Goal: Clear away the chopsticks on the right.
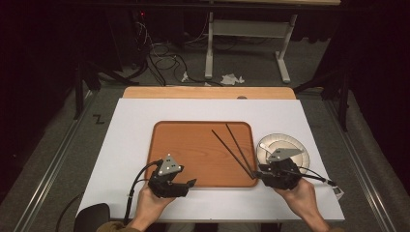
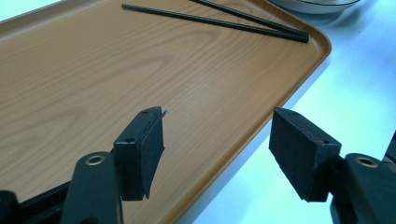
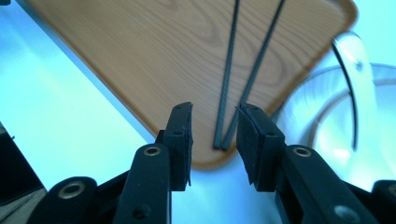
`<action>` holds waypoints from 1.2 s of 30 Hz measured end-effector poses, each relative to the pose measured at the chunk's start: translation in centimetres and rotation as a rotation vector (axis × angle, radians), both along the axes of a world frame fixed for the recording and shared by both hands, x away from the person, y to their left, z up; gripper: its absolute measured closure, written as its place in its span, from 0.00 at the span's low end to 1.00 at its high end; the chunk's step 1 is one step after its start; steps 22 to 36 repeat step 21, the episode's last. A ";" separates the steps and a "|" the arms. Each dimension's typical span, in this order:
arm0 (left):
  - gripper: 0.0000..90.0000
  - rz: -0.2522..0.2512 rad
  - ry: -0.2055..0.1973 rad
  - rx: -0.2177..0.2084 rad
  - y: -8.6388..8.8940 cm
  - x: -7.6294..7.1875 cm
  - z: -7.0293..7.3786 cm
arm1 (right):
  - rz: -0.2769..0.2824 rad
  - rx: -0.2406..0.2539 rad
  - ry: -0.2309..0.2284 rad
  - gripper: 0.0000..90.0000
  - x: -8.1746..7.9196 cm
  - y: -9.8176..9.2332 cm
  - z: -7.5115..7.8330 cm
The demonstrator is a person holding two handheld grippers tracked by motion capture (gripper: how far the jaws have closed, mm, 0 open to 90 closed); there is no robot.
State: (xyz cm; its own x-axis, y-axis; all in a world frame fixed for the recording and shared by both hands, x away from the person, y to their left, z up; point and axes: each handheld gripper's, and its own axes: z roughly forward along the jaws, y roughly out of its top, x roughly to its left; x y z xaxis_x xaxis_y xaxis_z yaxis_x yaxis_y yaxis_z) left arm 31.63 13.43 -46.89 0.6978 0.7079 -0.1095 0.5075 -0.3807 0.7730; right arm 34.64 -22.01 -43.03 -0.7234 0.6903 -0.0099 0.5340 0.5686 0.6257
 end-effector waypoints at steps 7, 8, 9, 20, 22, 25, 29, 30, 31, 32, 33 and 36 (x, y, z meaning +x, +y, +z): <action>0.39 0.004 0.001 -0.003 0.1 0.0 0.1 | -0.034 0.028 -0.025 0.69 -1.5 -2.3 -1.8; 0.39 0.002 0.002 -0.003 0.1 0.0 0.0 | -0.035 0.005 -0.034 0.68 -1.7 -2.3 -1.9; 0.39 0.001 0.005 -0.001 0.1 0.0 0.0 | -0.033 -0.010 -0.044 0.68 -1.9 -2.2 -2.1; 0.39 0.004 0.004 0.002 0.1 0.0 -0.1 | 0.005 0.035 -0.025 0.62 -1.9 -2.3 -2.9; 0.39 0.005 0.004 0.004 0.1 0.1 -0.1 | -0.001 0.042 -0.028 0.62 -1.8 -2.4 -2.9; 0.39 0.005 0.004 0.004 0.1 0.1 -0.1 | -0.001 0.042 -0.028 0.62 -1.8 -2.4 -2.9; 0.39 0.005 0.004 0.004 0.1 0.1 -0.1 | -0.001 0.042 -0.028 0.62 -1.8 -2.4 -2.9; 0.39 0.005 0.004 0.004 0.1 0.1 -0.1 | -0.001 0.042 -0.028 0.62 -1.8 -2.4 -2.9; 0.39 0.005 0.004 0.004 0.1 0.1 -0.1 | -0.001 0.042 -0.028 0.62 -1.8 -2.4 -2.9; 0.39 0.005 0.004 0.004 0.1 0.1 -0.1 | -0.001 0.042 -0.028 0.62 -1.8 -2.4 -2.9; 0.39 0.005 0.004 0.004 0.1 0.1 -0.1 | -0.001 0.042 -0.028 0.62 -1.8 -2.4 -2.9; 0.39 0.005 0.004 0.004 0.1 0.1 -0.1 | -0.001 0.042 -0.028 0.62 -1.8 -2.4 -2.9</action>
